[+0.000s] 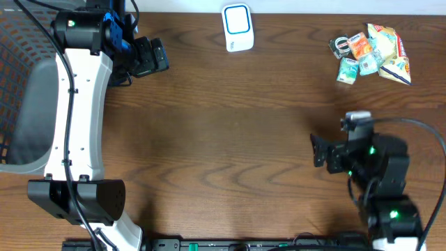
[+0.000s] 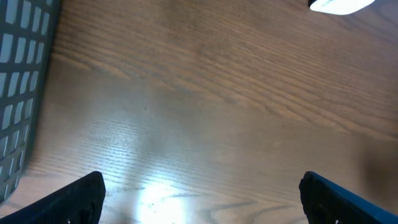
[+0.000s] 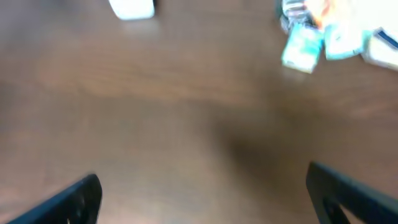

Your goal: Scan the item barcode

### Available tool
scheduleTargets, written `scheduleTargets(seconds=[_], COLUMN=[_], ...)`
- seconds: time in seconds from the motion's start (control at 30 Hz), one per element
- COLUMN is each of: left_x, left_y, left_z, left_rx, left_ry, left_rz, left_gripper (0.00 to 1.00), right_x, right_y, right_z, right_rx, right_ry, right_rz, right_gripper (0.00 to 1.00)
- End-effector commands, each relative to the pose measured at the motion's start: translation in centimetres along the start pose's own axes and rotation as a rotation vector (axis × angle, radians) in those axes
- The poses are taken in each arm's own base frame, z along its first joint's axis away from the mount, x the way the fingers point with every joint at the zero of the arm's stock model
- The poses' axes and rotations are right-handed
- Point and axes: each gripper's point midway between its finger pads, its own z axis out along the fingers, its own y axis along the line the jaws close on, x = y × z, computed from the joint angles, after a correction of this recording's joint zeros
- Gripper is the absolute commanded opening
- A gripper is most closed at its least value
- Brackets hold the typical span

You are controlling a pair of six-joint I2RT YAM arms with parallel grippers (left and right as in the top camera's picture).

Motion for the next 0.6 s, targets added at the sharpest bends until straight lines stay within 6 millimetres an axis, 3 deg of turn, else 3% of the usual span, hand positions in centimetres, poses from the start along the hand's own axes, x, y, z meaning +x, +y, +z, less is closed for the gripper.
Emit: scheduleTargets(seconds=[0.0,0.27,0.57], left_x=[-0.18,-0.18,-0.18], left_y=[0.44,0.44,0.45], left_z=[0.1,0.1,0.1], left_rx=[-0.015,-0.015,-0.016], left_ry=[-0.001,-0.001,-0.001], left_rz=[-0.001,-0.001,-0.001], left_gripper=[0.98,0.98,0.98], right_x=[1.78,2.01,1.96], right_y=[0.81,1.66,1.75], right_z=[0.43,0.13,-0.26], right_rx=[-0.043,-0.079,-0.081], right_ry=[-0.083,-0.348,-0.505], right_rz=[-0.01,-0.065,-0.072], right_gripper=[0.99,0.99,0.99])
